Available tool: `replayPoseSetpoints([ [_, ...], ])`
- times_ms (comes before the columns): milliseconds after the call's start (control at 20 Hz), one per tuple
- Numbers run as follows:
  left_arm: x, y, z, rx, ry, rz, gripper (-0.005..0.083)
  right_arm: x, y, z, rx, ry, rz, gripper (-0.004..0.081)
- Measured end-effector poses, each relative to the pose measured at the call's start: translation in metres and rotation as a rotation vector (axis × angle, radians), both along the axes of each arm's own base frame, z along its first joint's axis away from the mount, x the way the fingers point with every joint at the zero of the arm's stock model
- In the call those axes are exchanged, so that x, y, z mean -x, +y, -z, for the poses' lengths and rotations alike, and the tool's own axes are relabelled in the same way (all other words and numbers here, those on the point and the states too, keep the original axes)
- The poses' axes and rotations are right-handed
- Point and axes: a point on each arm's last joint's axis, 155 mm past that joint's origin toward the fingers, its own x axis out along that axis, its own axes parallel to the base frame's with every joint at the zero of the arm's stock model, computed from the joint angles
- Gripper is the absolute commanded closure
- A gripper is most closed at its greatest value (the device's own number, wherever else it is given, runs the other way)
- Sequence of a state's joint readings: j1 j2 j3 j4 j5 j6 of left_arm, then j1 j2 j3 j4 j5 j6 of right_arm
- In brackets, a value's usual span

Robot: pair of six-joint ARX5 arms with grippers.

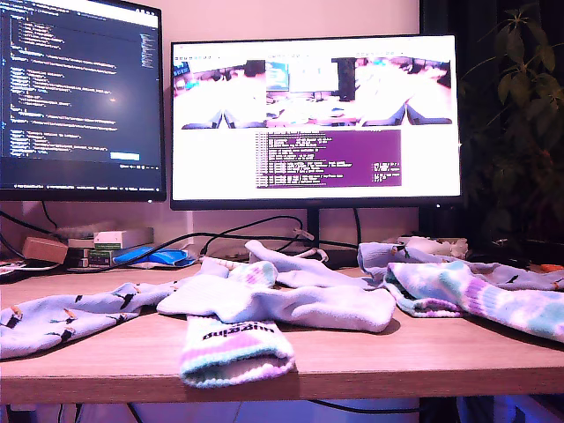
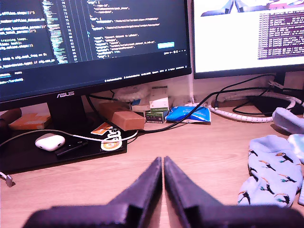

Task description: Pair up the socks based on colour and pattern, by placing them on top of one another

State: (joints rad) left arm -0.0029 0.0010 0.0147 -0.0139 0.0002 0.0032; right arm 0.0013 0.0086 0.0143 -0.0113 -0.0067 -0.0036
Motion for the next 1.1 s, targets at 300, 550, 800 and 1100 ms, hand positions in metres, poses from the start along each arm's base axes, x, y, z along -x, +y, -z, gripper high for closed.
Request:
replayPoseSetpoints([
  [300, 0.001, 0.003, 0.008, 0.031, 0.030, 0.021, 0.0797, 0.002, -0.002, 0.019, -0.001, 0.087, 0.006, 0.0780],
  [550, 0.001, -0.009, 0.008, 0.054, 0.032, 0.084, 0.0797, 0.002, -0.002, 0.019, -0.004, 0.087, 0.004, 0.0780],
  [800, 0.004, -0.033, 0.006, 0.080, 0.031, 0.192, 0.0797, 0.002, 0.011, 0.019, -0.082, 0.090, -0.055, 0.0781],
  [1100, 0.009, -0.076, 0.013, 0.082, 0.073, 0.372, 0.0797, 0.006, 0.039, 0.023, -0.079, 0.115, -0.167, 0.0782],
])
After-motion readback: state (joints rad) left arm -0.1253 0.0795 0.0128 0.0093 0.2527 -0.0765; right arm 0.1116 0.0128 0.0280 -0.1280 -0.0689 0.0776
